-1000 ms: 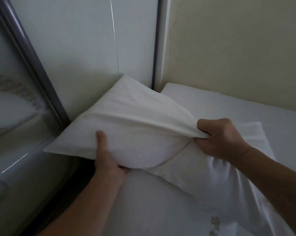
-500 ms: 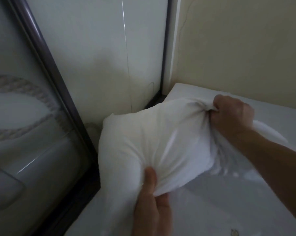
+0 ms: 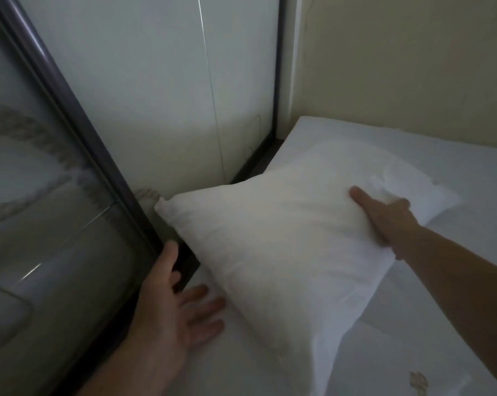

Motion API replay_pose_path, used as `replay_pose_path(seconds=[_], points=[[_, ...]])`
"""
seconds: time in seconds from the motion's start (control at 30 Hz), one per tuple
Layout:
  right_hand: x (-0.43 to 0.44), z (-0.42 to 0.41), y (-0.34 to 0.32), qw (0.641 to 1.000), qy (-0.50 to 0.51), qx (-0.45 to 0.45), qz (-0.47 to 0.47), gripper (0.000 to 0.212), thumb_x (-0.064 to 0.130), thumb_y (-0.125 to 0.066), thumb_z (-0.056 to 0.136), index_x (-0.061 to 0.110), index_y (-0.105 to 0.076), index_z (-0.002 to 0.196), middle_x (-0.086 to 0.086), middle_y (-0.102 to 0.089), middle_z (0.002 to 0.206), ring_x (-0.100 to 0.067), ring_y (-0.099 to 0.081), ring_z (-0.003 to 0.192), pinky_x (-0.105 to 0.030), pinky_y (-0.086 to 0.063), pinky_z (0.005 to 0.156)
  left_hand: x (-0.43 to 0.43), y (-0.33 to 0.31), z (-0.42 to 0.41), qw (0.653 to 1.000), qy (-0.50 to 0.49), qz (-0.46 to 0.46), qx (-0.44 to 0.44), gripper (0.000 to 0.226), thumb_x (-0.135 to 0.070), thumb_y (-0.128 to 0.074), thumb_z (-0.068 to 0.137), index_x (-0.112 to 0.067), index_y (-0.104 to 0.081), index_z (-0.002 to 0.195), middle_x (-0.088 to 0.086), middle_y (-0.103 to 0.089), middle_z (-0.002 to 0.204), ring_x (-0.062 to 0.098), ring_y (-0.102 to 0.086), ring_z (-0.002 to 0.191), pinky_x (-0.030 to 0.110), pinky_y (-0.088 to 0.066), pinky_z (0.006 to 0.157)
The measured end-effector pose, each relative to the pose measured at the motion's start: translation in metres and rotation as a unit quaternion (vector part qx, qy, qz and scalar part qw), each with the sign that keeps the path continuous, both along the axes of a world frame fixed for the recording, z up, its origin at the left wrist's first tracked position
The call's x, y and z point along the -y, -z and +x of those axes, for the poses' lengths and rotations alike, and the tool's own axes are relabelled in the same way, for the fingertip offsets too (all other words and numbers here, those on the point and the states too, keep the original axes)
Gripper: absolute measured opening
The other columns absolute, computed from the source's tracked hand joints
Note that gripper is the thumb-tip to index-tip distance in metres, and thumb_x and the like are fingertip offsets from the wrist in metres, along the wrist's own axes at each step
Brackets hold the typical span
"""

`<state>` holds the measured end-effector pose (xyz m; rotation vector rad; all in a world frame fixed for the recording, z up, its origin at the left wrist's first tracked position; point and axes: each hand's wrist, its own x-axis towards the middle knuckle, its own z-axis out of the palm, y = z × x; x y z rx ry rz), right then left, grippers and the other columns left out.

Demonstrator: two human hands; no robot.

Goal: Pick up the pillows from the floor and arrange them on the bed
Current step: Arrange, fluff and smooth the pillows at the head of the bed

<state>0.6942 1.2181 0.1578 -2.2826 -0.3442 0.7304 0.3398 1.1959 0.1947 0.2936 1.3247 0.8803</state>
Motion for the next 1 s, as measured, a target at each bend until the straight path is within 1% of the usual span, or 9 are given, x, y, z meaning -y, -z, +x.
replay_pose_path(seconds=[0.1,0.23,0.33,0.5,0.6,0.73,0.83,0.93,1.0], points=[[-0.021,-0.003,0.008,1.0,-0.015,0.023,0.001,0.148,0.076,-0.078,0.031,0.005,-0.017,0.145,-0.019,-0.034,0.148,-0.042,-0.037,0.131,-0.057,-0.034,0.105,-0.05,-0.013,0.033,0.995,0.083,0.037,-0.042,0.092,-0.064,-0.079,0.057,-0.018,-0.049,0.131,0.013,-0.066,0.115,0.034,-0.069,0.092,0.053,-0.057,0.075],[-0.026,0.0,0.018,0.988,-0.088,0.116,-0.042,0.064,0.035,-0.071,0.074,0.006,-0.051,0.128,-0.021,-0.055,0.131,-0.037,-0.052,0.12,-0.043,-0.039,0.105,-0.069,0.012,0.072,0.96,0.085,0.136,-0.229,0.077,-0.023,-0.083,0.07,-0.008,-0.046,0.136,0.016,-0.057,0.133,0.033,-0.058,0.114,0.051,-0.05,0.096],[-0.018,-0.001,0.013,0.984,-0.009,0.174,0.034,0.049,0.011,-0.062,0.076,0.007,-0.057,0.124,-0.023,-0.06,0.124,-0.042,-0.054,0.116,-0.042,-0.043,0.099,-0.051,0.02,0.093,0.902,0.072,0.256,-0.339,0.043,-0.016,-0.078,0.072,-0.007,-0.058,0.11,0.014,-0.066,0.115,0.031,-0.062,0.107,0.04,-0.05,0.095],[-0.032,0.016,-0.055,0.921,0.029,0.342,0.182,0.041,0.022,-0.052,0.084,0.012,-0.061,0.123,-0.025,-0.062,0.118,-0.042,-0.054,0.112,-0.041,-0.042,0.096,-0.011,0.018,0.133,0.851,-0.022,0.43,-0.302,0.028,-0.015,-0.076,0.079,-0.023,-0.052,0.092,-0.028,-0.053,0.079,0.011,-0.059,0.084,0.012,-0.038,0.069],[-0.048,0.046,-0.079,0.914,-0.01,0.359,0.188,0.042,0.025,-0.049,0.087,0.012,-0.057,0.126,-0.025,-0.06,0.121,-0.041,-0.052,0.115,-0.041,-0.04,0.096,-0.007,0.02,0.161,0.88,-0.009,0.375,-0.293,0.031,-0.025,-0.07,0.085,-0.025,-0.049,0.108,-0.021,-0.061,0.093,0.014,-0.06,0.097,0.004,-0.038,0.072],[-0.052,0.056,-0.049,0.94,-0.118,0.316,0.041,0.044,0.027,-0.044,0.095,0.005,-0.046,0.133,-0.026,-0.045,0.138,-0.043,-0.042,0.126,-0.044,-0.032,0.104,-0.026,0.041,0.163,0.92,0.18,0.133,-0.32,0.053,-0.019,-0.051,0.093,0.001,-0.033,0.139,0.022,-0.043,0.143,0.035,-0.046,0.129,0.032,-0.036,0.104],[-0.043,0.037,0.004,0.941,-0.226,0.243,-0.064,0.066,0.063,-0.039,0.088,0.025,-0.032,0.142,-0.016,-0.028,0.152,-0.043,-0.028,0.135,-0.052,-0.024,0.11,-0.042,0.058,0.154,0.85,0.209,0.211,-0.435,0.082,-0.019,-0.062,0.078,-0.012,-0.018,0.146,0.014,-0.013,0.157,0.037,-0.031,0.137,0.044,-0.031,0.113],[-0.036,0.027,0.04,0.931,-0.257,0.233,-0.111,0.087,0.085,-0.034,0.068,0.045,-0.015,0.142,0.003,-0.008,0.159,-0.039,-0.01,0.142,-0.063,-0.014,0.108,-0.055,0.076,0.158,0.641,0.36,0.357,-0.577,0.099,-0.057,-0.06,0.068,-0.039,-0.001,0.147,0.0,0.009,0.162,0.033,0.008,0.147,0.058,-0.001,0.116],[-0.036,0.032,0.043,0.943,-0.218,0.233,-0.099,0.104,0.091,-0.037,0.057,0.043,-0.008,0.144,0.0,-0.005,0.16,-0.036,-0.006,0.144,-0.065,-0.012,0.108,-0.079,0.083,0.157,0.598,0.435,0.303,-0.601,0.11,-0.081,-0.052,0.058,-0.043,0.003,0.146,0.0,0.009,0.163,0.035,0.014,0.147,0.064,0.005,0.112]])
